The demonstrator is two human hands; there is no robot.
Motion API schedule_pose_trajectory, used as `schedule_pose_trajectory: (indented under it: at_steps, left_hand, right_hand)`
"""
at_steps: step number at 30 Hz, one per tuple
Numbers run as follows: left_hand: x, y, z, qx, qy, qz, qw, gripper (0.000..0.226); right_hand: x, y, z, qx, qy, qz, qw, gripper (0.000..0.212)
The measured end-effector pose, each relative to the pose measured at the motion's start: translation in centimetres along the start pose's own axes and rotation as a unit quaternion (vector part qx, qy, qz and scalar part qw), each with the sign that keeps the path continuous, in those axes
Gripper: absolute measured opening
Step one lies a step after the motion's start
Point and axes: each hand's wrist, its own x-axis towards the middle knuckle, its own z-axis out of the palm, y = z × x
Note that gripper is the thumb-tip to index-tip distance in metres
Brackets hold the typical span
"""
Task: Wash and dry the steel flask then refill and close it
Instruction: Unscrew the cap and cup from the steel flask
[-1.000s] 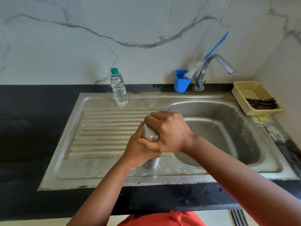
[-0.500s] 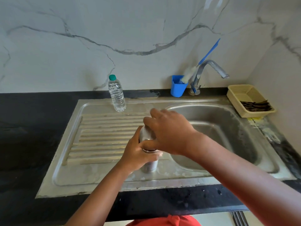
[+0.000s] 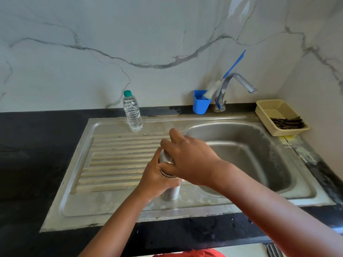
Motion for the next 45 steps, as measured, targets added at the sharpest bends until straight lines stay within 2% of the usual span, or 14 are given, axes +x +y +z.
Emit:
schedule_pose_trajectory:
  at_steps: [3,5,7,11,14,18,20,24,28,32,35,38,43,45]
  left_hand:
    - [0.0,-0.1,0.2,-0.003,0.008,0.006,1.000,0.076]
    - [0.1,-0.2,0.1,-0.014,0.020,0.021,0.999,0.080]
    - [0.1,-0.5,0.1,-0.026,0.015,0.013,0.999,0.073]
    - [0.1,-0.8,0.2,-0.029,0.016,0.004,0.999,0.069]
    - [0.0,-0.6,0.2,-0.011,0.010,0.003,1.000,0.068]
    - [0.1,-1.2,0.2,-0.017,0.026,-0.010,0.999,0.072]
    - [0.2,-1.2,0.1,-0.016,0.025,-0.010,1.000,0.073]
    - [0.2,-1.1,0.1,-0.015,0.021,0.007,1.000,0.067]
    - [0.2,-1.1,0.1,-0.003,0.017,-0.002,1.000,0.072]
    - [0.0,-0.8,0.2,-0.002,0.030,0.000,1.000,0.065]
    - [-0.1,-0.7,0.1,-0.011,0.011,0.014,1.000,0.072]
    - [-0.1,-0.9,0.1,-0.013,0.015,0.017,1.000,0.077]
    - [0.0,-0.9,0.1,0.003,0.029,0.029,0.999,0.070]
    - [0.0,-0.9,0.1,0.011,0.028,0.032,0.999,0.068]
  right_hand:
    - [0.0,0.7,-0.7,0.041,-0.017,-0.091,0.995,0.035]
    - [-0.2,1.0,-1.8,0.137,-0.061,-0.131,0.980,0.045]
    - [-0.3,0.9,-2.0,0.188,-0.058,-0.091,0.976,0.047]
    - [0.0,0.3,-1.3,0.048,-0.016,0.060,0.997,0.056]
    - [0.1,0.5,-1.8,0.052,-0.020,-0.028,0.998,0.036]
    - [0.0,1.9,-2.5,0.140,-0.069,-0.111,0.981,0.068]
    - [-0.1,1.9,-2.3,0.187,-0.092,-0.084,0.974,0.080]
    - [0.2,0.8,-1.3,0.076,-0.014,0.067,0.995,0.065]
    - [0.4,1.0,-1.8,0.060,0.017,-0.061,0.996,0.035]
    - [0.1,2.0,-1.9,0.159,-0.085,-0.089,0.980,0.087]
    - [0.1,1.4,-0.8,0.134,-0.040,-0.025,0.990,0.077]
    - [0.6,1.5,-1.5,0.131,0.000,-0.050,0.990,0.056]
    - [2.4,4.1,-3.4,0.275,0.130,-0.010,0.953,0.060]
    - [4.2,5.3,-1.7,0.293,0.124,0.030,0.947,0.063]
